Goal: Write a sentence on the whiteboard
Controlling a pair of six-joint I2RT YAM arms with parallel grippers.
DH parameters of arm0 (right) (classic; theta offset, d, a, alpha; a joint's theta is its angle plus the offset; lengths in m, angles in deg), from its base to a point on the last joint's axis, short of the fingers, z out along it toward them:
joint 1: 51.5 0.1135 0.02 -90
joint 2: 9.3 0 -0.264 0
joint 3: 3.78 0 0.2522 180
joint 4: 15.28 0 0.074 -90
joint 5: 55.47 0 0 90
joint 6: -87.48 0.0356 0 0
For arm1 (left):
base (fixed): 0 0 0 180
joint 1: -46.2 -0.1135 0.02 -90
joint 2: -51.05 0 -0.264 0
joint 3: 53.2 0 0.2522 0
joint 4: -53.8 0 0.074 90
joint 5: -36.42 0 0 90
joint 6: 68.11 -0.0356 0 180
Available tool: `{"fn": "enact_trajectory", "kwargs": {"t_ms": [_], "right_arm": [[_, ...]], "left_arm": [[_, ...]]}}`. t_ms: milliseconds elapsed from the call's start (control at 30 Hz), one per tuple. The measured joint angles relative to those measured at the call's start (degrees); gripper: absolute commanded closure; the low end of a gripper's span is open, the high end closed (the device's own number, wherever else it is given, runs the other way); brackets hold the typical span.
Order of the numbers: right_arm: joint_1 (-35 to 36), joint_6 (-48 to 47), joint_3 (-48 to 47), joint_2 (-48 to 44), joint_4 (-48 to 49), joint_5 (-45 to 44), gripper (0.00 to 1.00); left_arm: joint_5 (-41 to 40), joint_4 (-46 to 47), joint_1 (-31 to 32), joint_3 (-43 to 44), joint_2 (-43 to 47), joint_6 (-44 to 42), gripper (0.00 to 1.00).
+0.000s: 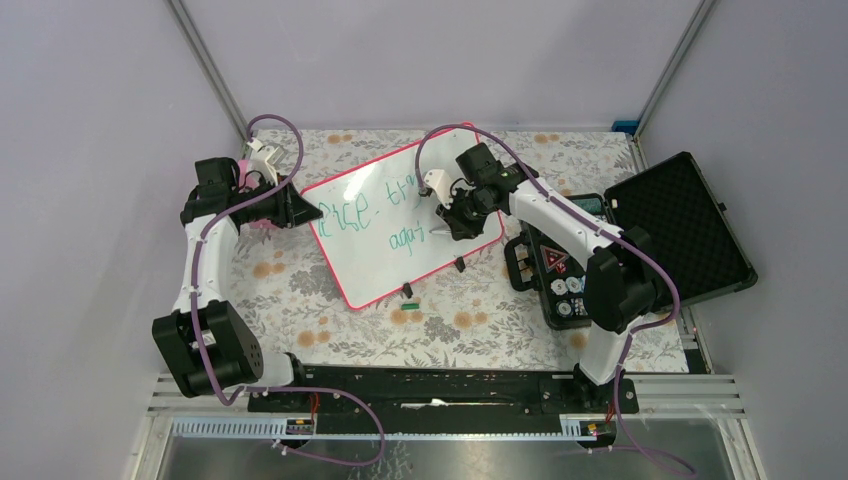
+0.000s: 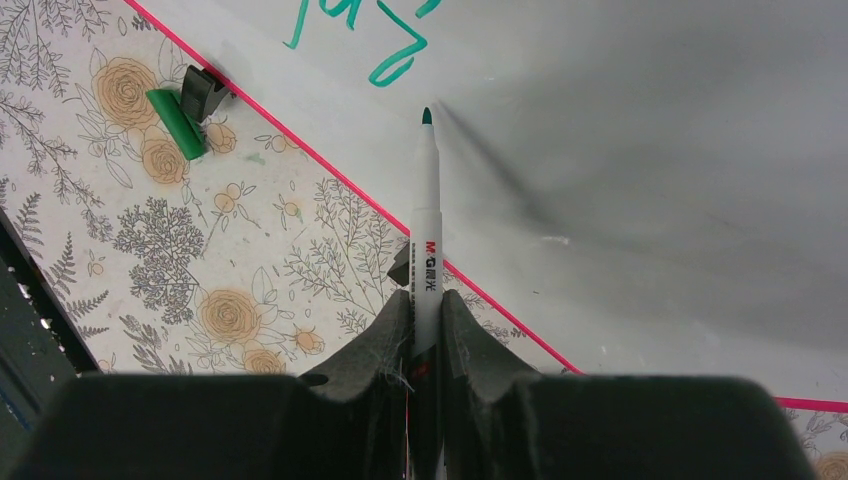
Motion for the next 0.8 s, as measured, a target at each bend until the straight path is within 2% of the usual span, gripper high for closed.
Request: {"fn": "enact_trajectory", "kwargs": {"t_ms": [800], "right_arm": [[-1.07,-0.02,-1.2,-0.35,-0.83,0.22,1.0]], "left_arm": [[-0.02,0.0,0.04,0.0,0.07,-0.02,1.0]]}}
